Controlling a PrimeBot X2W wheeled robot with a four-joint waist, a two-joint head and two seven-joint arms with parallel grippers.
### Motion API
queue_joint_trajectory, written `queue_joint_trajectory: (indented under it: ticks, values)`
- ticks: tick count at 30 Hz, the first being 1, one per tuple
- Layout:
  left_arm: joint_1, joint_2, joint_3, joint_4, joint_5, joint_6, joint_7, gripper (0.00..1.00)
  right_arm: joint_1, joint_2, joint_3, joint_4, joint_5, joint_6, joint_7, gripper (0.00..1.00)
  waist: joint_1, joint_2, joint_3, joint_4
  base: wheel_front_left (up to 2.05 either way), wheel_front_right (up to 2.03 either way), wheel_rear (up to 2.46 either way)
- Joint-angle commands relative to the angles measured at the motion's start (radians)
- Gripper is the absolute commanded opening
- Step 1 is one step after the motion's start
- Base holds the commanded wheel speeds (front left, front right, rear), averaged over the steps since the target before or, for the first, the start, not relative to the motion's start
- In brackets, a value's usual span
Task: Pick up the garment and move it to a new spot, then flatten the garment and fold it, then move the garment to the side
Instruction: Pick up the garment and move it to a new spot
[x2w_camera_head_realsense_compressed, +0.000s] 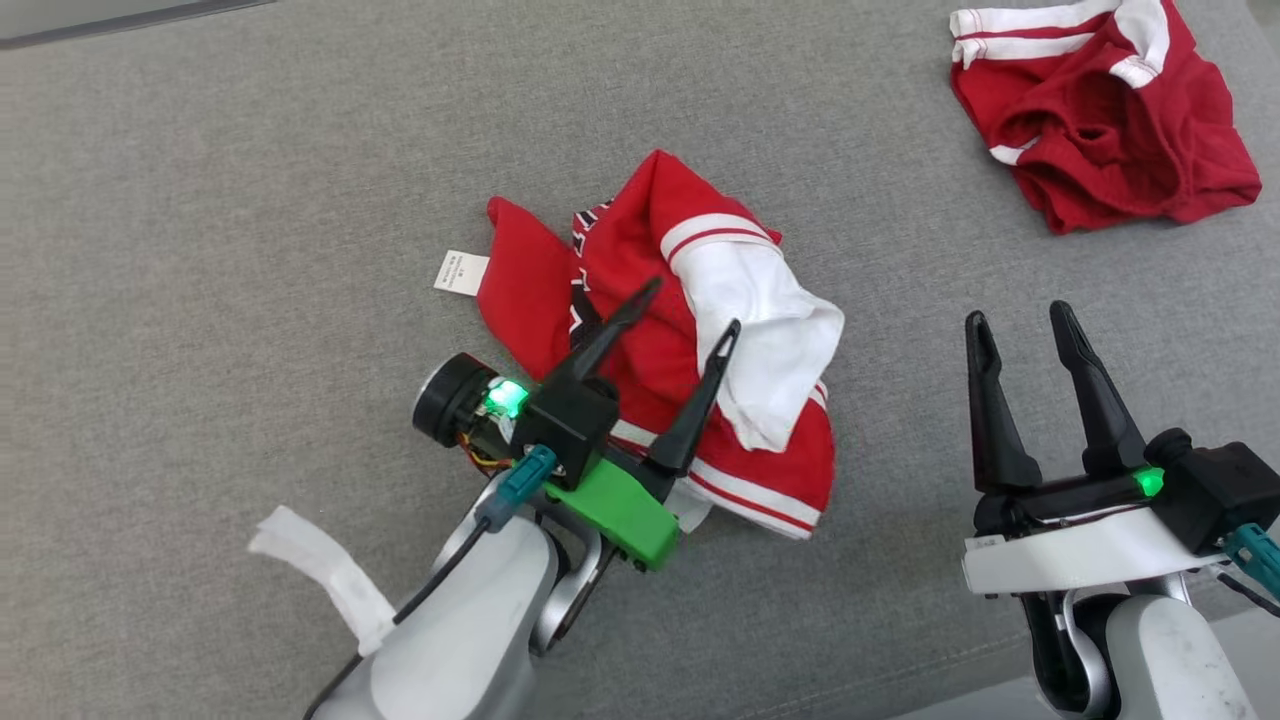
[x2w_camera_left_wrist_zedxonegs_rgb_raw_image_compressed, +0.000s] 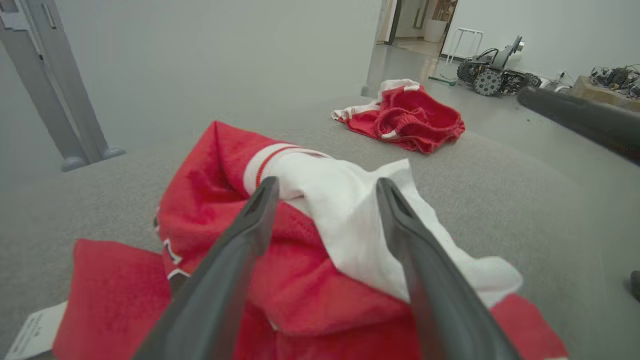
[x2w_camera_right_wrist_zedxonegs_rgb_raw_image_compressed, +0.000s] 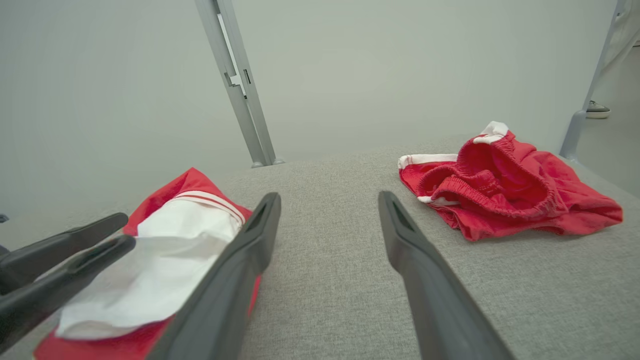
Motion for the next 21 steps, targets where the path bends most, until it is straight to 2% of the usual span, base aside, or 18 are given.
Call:
queue_joint_trajectory:
  ticks: [1, 7, 12, 18, 21]
  values:
    - [0.022, 0.013, 0.017, -0.017, -0.009, 0.017, -0.012, 1.00, 0.001, -0.001, -0.005, -0.006, -0.011, 0.000, 0.007, 1.00, 0.0000, -0.0001, -0.064, 0.069, 0.00, 0.00, 0.00]
    - [0.093, 0.063, 0.133, -0.099, -0.049, 0.103, -0.043, 1.00, 0.033, -0.005, -0.024, -0.033, -0.029, 0.000, 0.045, 1.00, 0.0000, -0.0001, -0.126, 0.143, 0.00, 0.00, 0.00]
    - [0.163, 0.131, 0.254, -0.135, -0.088, 0.166, -0.052, 1.00, 0.064, -0.008, -0.035, -0.054, -0.035, 0.000, 0.076, 1.00, 0.0000, -0.0001, -0.161, 0.188, 0.00, 0.00, 0.00]
    - [0.255, 0.210, 0.342, -0.163, -0.109, 0.202, -0.056, 1.00, 0.095, -0.011, -0.043, -0.066, -0.038, 0.000, 0.102, 1.00, 0.0000, -0.0001, -0.191, 0.208, 0.00, 0.00, 0.00]
    - [0.295, 0.229, 0.359, -0.172, -0.121, 0.206, -0.056, 1.00, 0.114, -0.011, -0.054, -0.058, -0.037, 0.000, 0.109, 1.00, 0.0000, -0.0001, -0.209, 0.208, 0.00, 0.00, 0.00]
